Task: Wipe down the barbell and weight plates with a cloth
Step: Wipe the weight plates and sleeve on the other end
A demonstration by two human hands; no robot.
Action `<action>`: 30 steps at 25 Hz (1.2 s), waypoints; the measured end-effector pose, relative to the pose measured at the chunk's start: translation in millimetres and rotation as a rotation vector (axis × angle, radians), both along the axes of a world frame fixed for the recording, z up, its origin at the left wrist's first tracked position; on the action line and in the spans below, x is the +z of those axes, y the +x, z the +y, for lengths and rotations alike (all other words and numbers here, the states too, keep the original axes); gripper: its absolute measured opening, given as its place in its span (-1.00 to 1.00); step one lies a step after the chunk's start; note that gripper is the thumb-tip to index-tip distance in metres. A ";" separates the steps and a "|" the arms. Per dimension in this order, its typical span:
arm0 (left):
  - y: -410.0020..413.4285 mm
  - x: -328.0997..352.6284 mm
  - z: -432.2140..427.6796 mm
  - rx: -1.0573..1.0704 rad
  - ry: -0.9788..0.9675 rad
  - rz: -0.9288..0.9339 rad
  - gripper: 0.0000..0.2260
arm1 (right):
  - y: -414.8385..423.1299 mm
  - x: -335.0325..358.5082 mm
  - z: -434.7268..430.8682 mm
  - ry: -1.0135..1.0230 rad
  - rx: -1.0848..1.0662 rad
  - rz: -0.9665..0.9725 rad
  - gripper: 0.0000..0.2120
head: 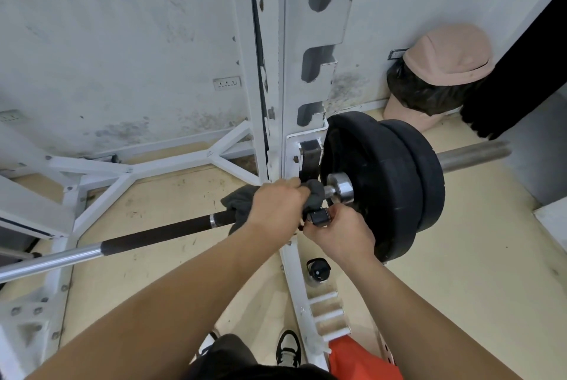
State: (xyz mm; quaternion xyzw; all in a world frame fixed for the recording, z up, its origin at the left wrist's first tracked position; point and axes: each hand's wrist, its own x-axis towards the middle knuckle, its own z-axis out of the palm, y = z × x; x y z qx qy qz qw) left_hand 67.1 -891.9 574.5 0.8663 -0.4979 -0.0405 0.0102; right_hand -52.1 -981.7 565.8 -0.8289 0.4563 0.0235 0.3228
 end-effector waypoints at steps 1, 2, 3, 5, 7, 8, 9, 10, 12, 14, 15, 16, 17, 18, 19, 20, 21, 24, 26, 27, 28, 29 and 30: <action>4.5 -1.3 18.1 -0.019 -0.009 -0.014 -0.86 | -0.1 0.7 -0.4 -0.005 0.011 0.010 -0.73; 11.0 -3.8 41.3 -0.026 -0.045 -0.036 -0.87 | -0.1 1.0 -0.8 -0.008 0.020 0.018 -0.72; 17.6 -3.9 63.7 -0.002 -0.088 -0.064 -0.86 | -0.1 1.1 -1.3 -0.012 0.026 0.024 -0.72; 26.9 2.1 86.8 0.079 -0.080 -0.050 -0.88 | 1.4 0.7 -0.9 -0.026 0.038 0.033 -0.72; 32.8 7.0 66.2 0.168 -0.023 0.028 -0.93 | 4.8 1.7 -0.3 -0.066 0.051 0.054 -0.71; 34.2 7.4 48.8 0.206 -0.019 0.064 -0.90 | 6.8 3.0 1.7 -0.090 0.063 0.070 -0.70; 33.6 8.1 32.6 0.228 -0.019 0.111 -0.86 | 8.5 3.8 3.7 -0.114 0.075 0.084 -0.69; 34.5 7.2 20.6 0.246 -0.042 0.163 -0.85 | 9.7 4.7 5.3 -0.135 0.086 0.097 -0.69; 37.4 8.6 16.9 0.245 -0.051 0.239 -0.84 | 10.4 8.3 4.8 -0.151 0.107 0.142 -0.69; 42.2 12.6 40.8 0.232 -0.022 0.331 -0.89 | 12.0 14.5 -0.3 -0.153 0.150 0.209 -0.64; 45.7 16.0 55.9 0.237 -0.020 0.386 -0.93 | 14.2 17.8 -3.2 -0.157 0.177 0.238 -0.59; 50.0 18.7 69.0 0.237 -0.020 0.423 -0.92 | 16.5 20.7 -5.0 -0.158 0.194 0.257 -0.56; 53.8 21.9 78.2 0.231 -0.011 0.442 -0.88 | 19.5 21.9 -5.4 -0.155 0.196 0.265 -0.55; 57.7 22.0 81.5 0.218 0.014 0.429 -0.88 | 22.6 21.7 -4.7 -0.156 0.185 0.264 -0.58; 59.6 21.7 79.3 0.204 0.035 0.391 -0.90 | 25.2 20.5 -2.8 -0.169 0.169 0.265 -0.61; 61.6 19.0 70.5 0.195 0.040 0.357 -0.92 | 27.9 18.2 -0.6 -0.197 0.158 0.270 -0.64; 62.9 17.7 57.6 0.178 0.021 0.360 -0.92 | 29.7 16.7 1.1 -0.232 0.158 0.280 -0.65; 72.4 11.3 17.6 0.139 -0.060 0.629 -0.88 | 34.3 14.9 1.4 -0.274 0.178 0.311 -0.63; 82.2 9.3 8.1 0.144 -0.054 0.767 -0.86 | 37.4 16.0 -1.2 -0.264 0.191 0.338 -0.63; 84.7 9.9 12.7 0.140 -0.038 0.783 -0.85 | 39.2 18.0 -1.8 -0.262 0.201 0.355 -0.63; 86.1 10.1 22.3 0.136 -0.023 0.776 -0.83 | 40.7 19.1 -1.2 -0.261 0.210 0.373 -0.64; 88.7 12.8 34.5 0.128 -0.009 0.751 -0.84 | 42.3 20.1 -1.0 -0.267 0.213 0.386 -0.64; 93.9 17.1 49.2 0.128 0.018 0.718 -0.84 | 42.9 20.3 -0.5 -0.273 0.214 0.397 -0.65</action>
